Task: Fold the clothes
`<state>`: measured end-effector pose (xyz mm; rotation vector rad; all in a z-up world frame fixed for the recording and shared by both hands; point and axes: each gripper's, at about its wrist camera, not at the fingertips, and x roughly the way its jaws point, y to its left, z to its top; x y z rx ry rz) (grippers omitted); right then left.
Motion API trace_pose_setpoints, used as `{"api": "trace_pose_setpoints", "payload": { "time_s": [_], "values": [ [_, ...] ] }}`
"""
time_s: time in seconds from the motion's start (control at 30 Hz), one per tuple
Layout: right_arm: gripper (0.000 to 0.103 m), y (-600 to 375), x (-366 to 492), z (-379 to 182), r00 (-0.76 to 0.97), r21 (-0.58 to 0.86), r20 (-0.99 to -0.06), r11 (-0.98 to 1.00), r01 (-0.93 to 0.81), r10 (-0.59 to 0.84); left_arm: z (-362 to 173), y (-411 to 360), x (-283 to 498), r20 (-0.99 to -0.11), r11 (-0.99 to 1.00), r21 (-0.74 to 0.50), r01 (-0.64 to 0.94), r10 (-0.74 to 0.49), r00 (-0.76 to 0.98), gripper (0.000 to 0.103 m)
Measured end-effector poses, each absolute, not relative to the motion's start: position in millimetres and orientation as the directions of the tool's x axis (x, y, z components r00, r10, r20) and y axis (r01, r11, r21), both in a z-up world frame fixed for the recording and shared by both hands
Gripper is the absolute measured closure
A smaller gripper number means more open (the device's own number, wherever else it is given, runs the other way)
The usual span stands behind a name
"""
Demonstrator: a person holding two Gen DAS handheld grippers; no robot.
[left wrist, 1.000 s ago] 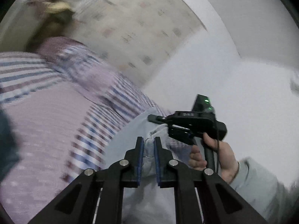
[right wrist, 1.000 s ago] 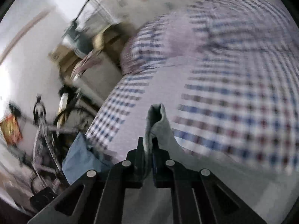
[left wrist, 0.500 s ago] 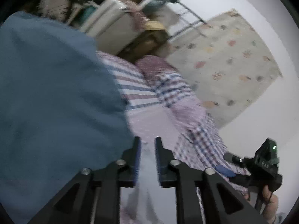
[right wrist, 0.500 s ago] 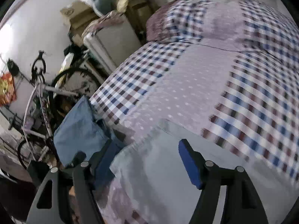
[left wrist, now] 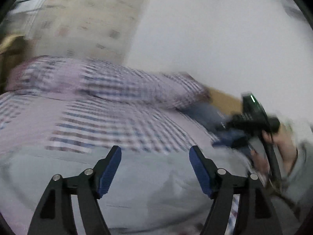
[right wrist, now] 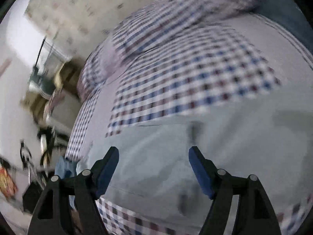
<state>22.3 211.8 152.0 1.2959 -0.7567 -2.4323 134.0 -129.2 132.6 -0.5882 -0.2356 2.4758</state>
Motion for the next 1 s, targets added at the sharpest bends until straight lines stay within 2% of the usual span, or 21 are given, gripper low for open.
{"api": "trace_pose_setpoints", "payload": {
  "time_s": [0.13, 0.23, 0.3, 0.33, 0.37, 0.4, 0.43, 0.47, 0.6, 0.67, 0.73, 0.8, 0.9, 1.0],
  "values": [
    [0.025, 259, 46, 140, -0.575, 0.6, -0.671, -0.798, -0.052, -0.467, 102, -32, 143, -0.539, -0.784, -0.122, -0.609, 0.568, -0.622, 0.027],
    [0.025, 281, 56, 130, -0.584, 0.629, -0.658, -0.774, -0.077, -0.477, 77, 12, 142, -0.627, -0.767, -0.032, -0.641, 0.515, -0.585, 0.027],
    [0.025, 287, 60, 124, -0.581, 0.635, -0.658, -0.768, -0.087, -0.479, 64, 29, 135, -0.66, -0.783, -0.008, -0.621, 0.471, -0.586, 0.032],
    [0.025, 290, 61, 121, -0.579, 0.637, -0.659, -0.766, -0.091, -0.48, 61, 29, 130, -0.663, -0.798, -0.026, -0.602, 0.464, -0.587, 0.043],
    [0.025, 293, 62, 117, -0.575, 0.634, -0.664, -0.768, -0.092, -0.479, 60, 28, 127, -0.666, -0.816, -0.056, -0.575, 0.46, -0.587, 0.06],
    [0.025, 294, 62, 113, -0.572, 0.63, -0.668, -0.771, -0.094, -0.475, 60, 25, 121, -0.665, -0.831, -0.095, -0.548, 0.462, -0.586, 0.069],
    [0.025, 294, 61, 111, -0.567, 0.625, -0.674, -0.775, -0.095, -0.474, 62, 19, 111, -0.659, -0.843, -0.142, -0.519, 0.472, -0.586, 0.084],
    [0.025, 294, 61, 108, -0.561, 0.621, -0.678, -0.778, -0.093, -0.475, 67, 8, 105, -0.639, -0.854, -0.184, -0.486, 0.48, -0.601, 0.089],
    [0.025, 279, 54, 104, -0.541, 0.617, -0.683, -0.784, -0.067, -0.491, 101, -60, 94, -0.498, -0.875, -0.34, -0.344, 0.477, -0.724, 0.092],
    [0.025, 267, 50, 104, -0.534, 0.619, -0.68, -0.784, -0.049, -0.503, 122, -117, 94, -0.385, -0.853, -0.455, -0.255, 0.447, -0.808, 0.092],
    [0.025, 254, 47, 106, -0.524, 0.619, -0.677, -0.785, -0.025, -0.516, 135, -176, 99, -0.283, -0.808, -0.564, -0.173, 0.385, -0.878, 0.092],
    [0.025, 236, 44, 106, -0.51, 0.612, -0.678, -0.791, 0.006, -0.529, 141, -247, 114, -0.187, -0.733, -0.676, -0.079, 0.274, -0.943, 0.092],
    [0.025, 202, 41, 104, -0.479, 0.584, -0.695, -0.81, 0.059, -0.536, 122, -330, 139, -0.209, -0.655, -0.748, 0.105, 0.083, -0.974, 0.092],
    [0.025, 164, 39, 99, -0.444, 0.53, -0.727, -0.839, 0.123, -0.524, 76, -395, 147, -0.369, -0.506, -0.798, 0.327, -0.02, -0.929, 0.091]
  ]
}}
